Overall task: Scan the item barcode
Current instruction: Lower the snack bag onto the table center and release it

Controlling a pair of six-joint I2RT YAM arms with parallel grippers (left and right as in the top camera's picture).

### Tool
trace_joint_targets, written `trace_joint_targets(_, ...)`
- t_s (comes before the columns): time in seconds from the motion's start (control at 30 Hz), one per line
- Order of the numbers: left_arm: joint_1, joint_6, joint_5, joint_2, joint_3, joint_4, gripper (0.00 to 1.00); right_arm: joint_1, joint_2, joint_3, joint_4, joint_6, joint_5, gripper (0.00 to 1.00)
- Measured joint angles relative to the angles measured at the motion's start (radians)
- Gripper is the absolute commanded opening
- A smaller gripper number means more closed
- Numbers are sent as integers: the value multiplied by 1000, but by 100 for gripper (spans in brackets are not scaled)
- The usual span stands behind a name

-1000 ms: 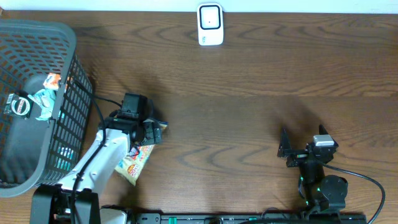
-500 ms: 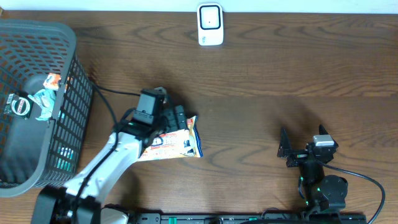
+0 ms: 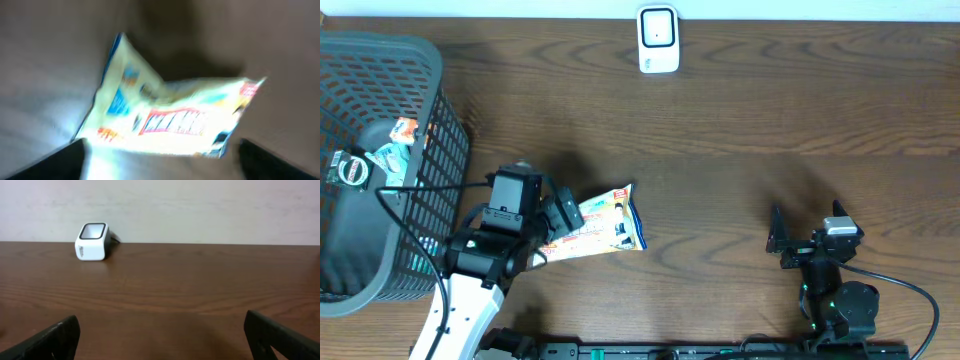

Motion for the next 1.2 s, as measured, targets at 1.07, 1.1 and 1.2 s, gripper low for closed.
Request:
trace_joint_targets(1.07, -214, -152, 98, 631, -56, 797, 32, 0, 0, 0, 0, 0, 0, 99)
trace_joint_targets(1.1, -244, -152, 104, 634, -58, 832, 32, 0, 0, 0, 0, 0, 0, 99)
trace_joint_targets(1.2, -322, -152, 112, 637, -58, 917, 32, 0, 0, 0, 0, 0, 0, 99)
